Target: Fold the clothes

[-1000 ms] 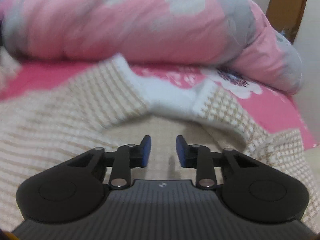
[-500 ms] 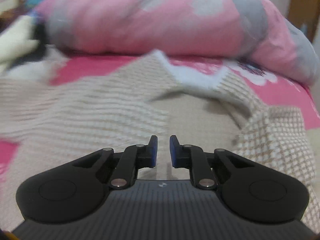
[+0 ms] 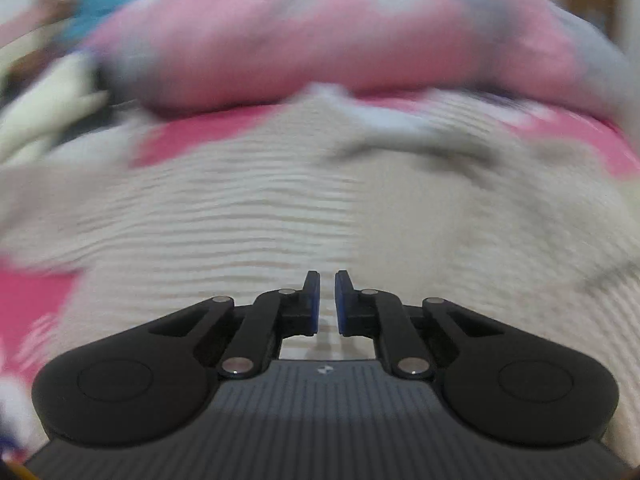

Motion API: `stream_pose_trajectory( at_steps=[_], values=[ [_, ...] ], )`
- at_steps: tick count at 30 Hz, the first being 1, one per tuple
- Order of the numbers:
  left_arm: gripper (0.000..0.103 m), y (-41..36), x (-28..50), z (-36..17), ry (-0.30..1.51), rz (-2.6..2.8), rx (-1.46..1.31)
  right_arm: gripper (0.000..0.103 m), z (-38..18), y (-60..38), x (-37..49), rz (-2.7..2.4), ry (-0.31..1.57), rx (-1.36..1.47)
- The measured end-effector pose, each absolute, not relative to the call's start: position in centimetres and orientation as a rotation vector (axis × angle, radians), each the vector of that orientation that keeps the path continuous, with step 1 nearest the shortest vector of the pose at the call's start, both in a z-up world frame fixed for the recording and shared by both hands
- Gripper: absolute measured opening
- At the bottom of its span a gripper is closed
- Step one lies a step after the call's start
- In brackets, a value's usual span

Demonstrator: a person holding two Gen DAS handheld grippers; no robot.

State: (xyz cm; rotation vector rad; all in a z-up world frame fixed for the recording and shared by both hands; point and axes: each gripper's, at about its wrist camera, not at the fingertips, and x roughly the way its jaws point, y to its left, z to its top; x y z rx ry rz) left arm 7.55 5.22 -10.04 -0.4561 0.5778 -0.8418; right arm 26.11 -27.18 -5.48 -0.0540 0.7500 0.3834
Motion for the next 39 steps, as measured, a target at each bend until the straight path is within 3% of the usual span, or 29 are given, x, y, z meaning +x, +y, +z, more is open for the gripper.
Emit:
stream_pose_trajectory(
  at_steps=[4,6,9,11,12,19,22,23,25,30,32,35,39],
  values=[
    [0.055,3.2,7.4,-10.4,0.634,-0.813,-0.390,0.004,-8.3,-23.9,26.0,0.535,0.815,-0.155],
    [0.055,2.5,7.2,-11.2,0.675,-0.795,-0.367,0.000,-10.0,-26.7,26.6,0.473,0.809,-0.103],
    [0.055,2.8,7.0,-11.9,0.685,-0.791,-0.381,0.000,-9.7,-30.8,27.2,0.350,0.784,0.044],
    [0.055,3.0,7.2,-12.0,0.689,-0.794,-0.386,0.000,-8.8,-31.1,26.7,0.327,0.763,0.027],
    [0.055,3.1,7.3,-12.1,0.691,-0.796,-0.386,0.005,-8.2,-30.7,26.3,0.339,0.748,0.011],
    [0.055,3.0,6.8,-12.0,0.692,-0.783,-0.342,0.000,-9.1,-26.9,29.4,0.441,0.776,-0.084],
    [0.055,3.1,6.4,-11.9,0.684,-0.779,-0.327,0.000,-9.0,-30.1,32.5,0.279,0.760,0.104],
    [0.055,3.1,6.3,-12.0,0.680,-0.780,-0.323,0.006,-8.3,-30.1,32.6,0.245,0.732,0.107],
    [0.055,3.2,6.3,-12.2,0.677,-0.791,-0.325,0.006,-7.0,-29.5,32.3,0.282,0.689,0.111],
    [0.055,3.6,6.5,-12.4,0.683,-0.812,-0.349,0.005,-7.6,-24.7,33.9,0.508,0.800,0.032],
    [0.055,3.6,6.5,-12.4,0.684,-0.811,-0.352,0.001,-9.5,-23.6,36.3,0.411,0.837,-0.059],
    [0.055,3.8,6.6,-12.6,0.683,-0.821,-0.358,0.000,-8.8,-24.8,38.9,0.283,0.799,0.036],
    [0.055,4.2,6.9,-13.0,0.682,-0.851,-0.379,0.007,-7.5,-24.9,39.2,0.355,0.771,0.100]
  ],
)
